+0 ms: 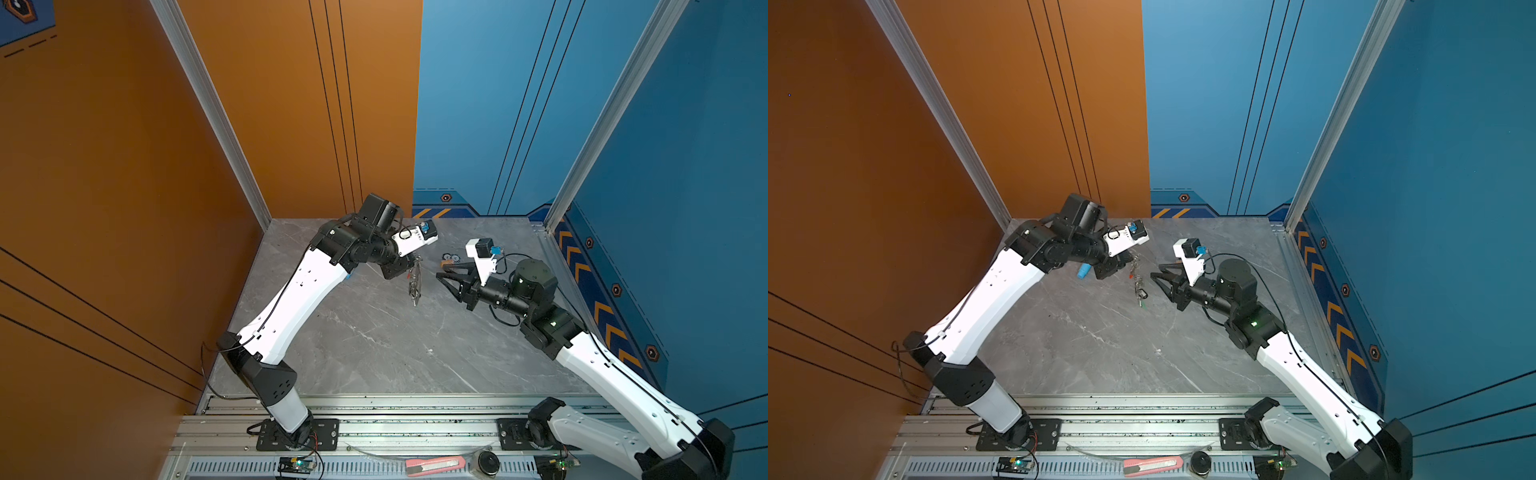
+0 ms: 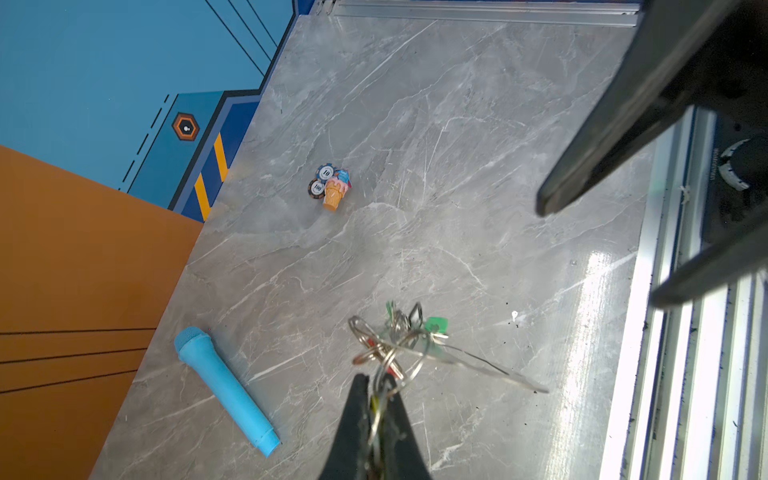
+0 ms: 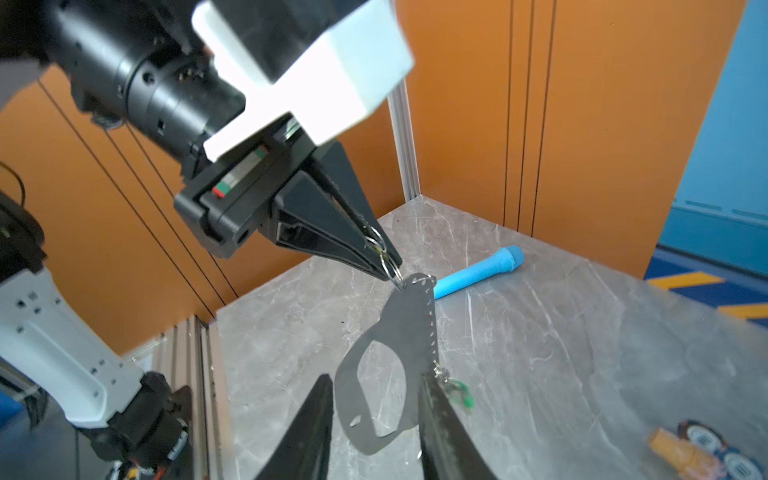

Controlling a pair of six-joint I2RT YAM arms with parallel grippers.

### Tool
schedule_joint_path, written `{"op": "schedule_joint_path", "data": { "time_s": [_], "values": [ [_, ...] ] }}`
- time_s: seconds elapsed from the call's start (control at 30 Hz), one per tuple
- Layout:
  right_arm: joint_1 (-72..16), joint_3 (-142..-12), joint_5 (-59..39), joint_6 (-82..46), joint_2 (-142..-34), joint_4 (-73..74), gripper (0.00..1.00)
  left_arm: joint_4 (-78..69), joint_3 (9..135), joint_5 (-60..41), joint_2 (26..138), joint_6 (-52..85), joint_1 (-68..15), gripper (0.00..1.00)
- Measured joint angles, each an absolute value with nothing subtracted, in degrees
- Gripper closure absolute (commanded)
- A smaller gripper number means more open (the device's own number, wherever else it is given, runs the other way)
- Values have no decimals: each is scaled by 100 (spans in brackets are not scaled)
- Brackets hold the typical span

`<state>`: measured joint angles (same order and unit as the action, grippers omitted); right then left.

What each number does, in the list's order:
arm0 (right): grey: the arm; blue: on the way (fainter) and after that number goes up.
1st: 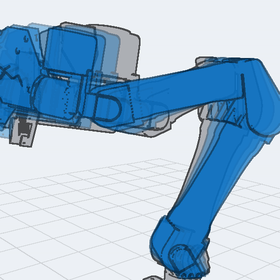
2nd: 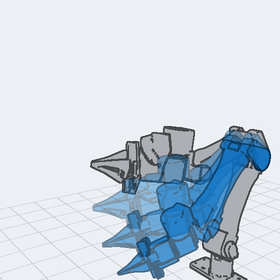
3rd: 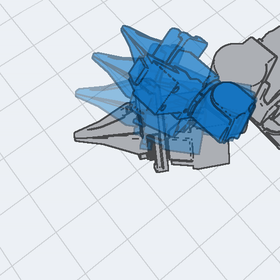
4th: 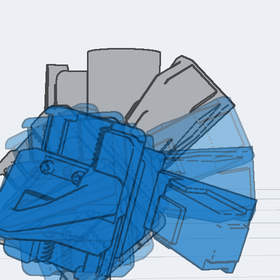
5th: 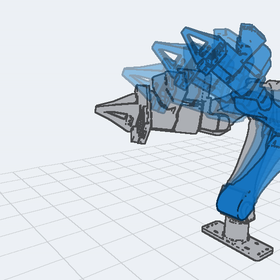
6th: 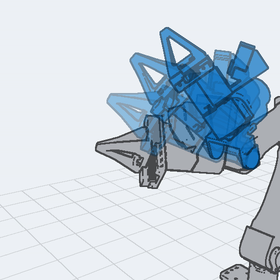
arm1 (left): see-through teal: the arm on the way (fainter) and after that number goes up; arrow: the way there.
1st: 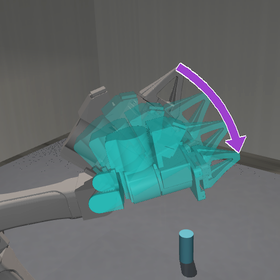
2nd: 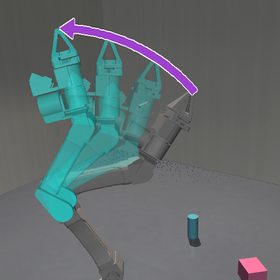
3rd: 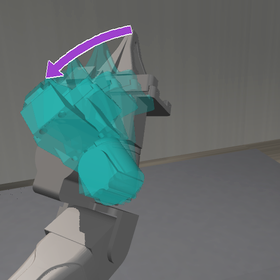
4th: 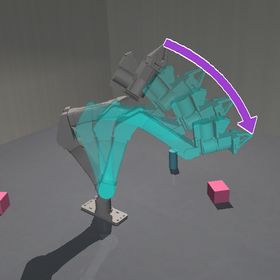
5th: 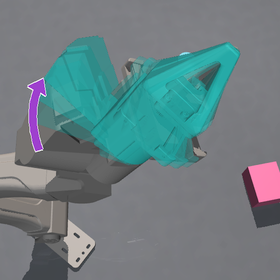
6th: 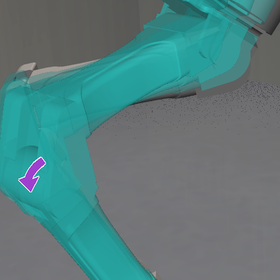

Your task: Remove the keys from the keyring

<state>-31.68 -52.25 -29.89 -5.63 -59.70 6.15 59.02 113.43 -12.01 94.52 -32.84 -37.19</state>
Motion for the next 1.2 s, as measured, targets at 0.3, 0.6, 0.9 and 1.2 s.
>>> {"op": "schedule_joint_path", "data": {
  "time_s": [0.3,0.6,0.9,1.2],
  "values": [
    [-3273,-5408,-3162,364,-6482,1179,77,5902,11170,-1612,9126,-3365,-3721,100],
    [-3297,-5824,-3433,604,-6783,1378,89,5905,11100,-1697,8954,-3361,-3726,100],
    [-3323,-6086,-3544,873,-6963,1236,88,5959,11100,-1610,8945,-3260,-3699,100],
    [-3457,-6287,-3675,1125,-7006,939,83,6027,11072,-1723,8923,-3142,-3675,100]
  ]
}}
